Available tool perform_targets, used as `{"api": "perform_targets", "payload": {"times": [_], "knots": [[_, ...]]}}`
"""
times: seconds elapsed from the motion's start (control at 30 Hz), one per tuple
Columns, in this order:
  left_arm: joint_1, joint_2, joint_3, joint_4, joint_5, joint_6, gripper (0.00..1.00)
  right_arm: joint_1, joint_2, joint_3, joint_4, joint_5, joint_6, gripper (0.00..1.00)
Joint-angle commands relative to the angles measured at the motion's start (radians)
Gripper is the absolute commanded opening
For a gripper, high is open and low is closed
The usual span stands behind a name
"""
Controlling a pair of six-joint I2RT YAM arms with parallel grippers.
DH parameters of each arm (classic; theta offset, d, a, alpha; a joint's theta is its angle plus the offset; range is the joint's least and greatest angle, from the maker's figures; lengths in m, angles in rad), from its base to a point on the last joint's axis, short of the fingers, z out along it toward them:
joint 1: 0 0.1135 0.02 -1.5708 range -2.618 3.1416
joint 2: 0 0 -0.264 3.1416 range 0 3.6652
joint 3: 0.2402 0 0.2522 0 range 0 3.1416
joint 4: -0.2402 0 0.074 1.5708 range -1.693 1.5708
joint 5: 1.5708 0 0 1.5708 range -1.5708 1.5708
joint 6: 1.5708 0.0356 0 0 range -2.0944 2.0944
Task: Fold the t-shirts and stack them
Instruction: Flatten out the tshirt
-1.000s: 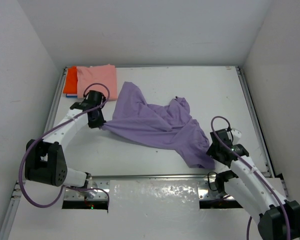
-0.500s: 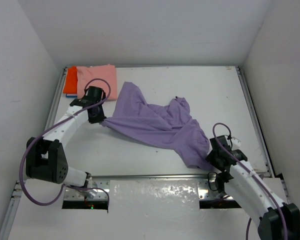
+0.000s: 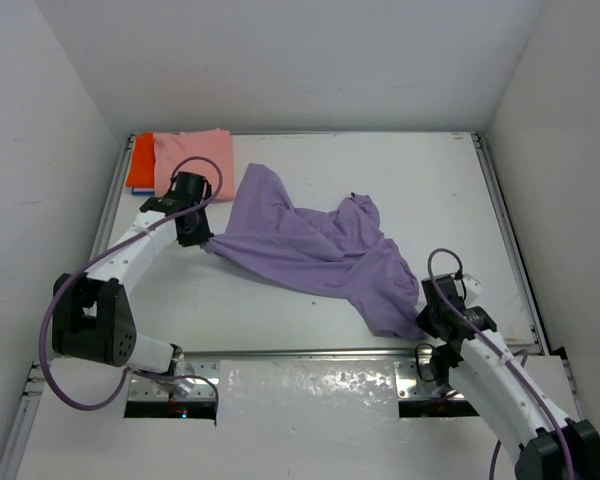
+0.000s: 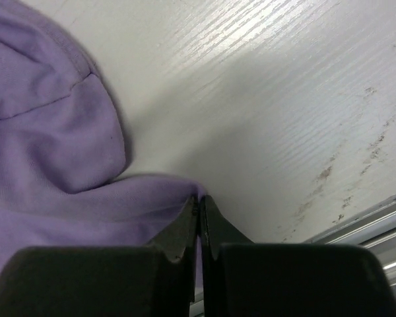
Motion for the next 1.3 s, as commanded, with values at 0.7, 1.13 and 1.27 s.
{"api": "perform_targets", "payload": {"times": [0.7, 1.13, 1.27], "knots": [[-0.022, -0.114, 0.371, -0.063, 0.161, -0.288, 0.0, 0.001, 0.398, 1.253, -0.081, 0.445, -0.451, 0.0], [-0.11, -0.289, 0.483, -0.207, 0.098, -0.373, 0.0, 0.001, 0.291, 1.132, -0.195, 0.115, -0.3, 0.16], [-0.111, -0.341, 0.3, -0.166, 0.08, -0.356, 0.0, 0.001, 0.108, 0.626, -0.025, -0.051, -0.242, 0.39]]}}
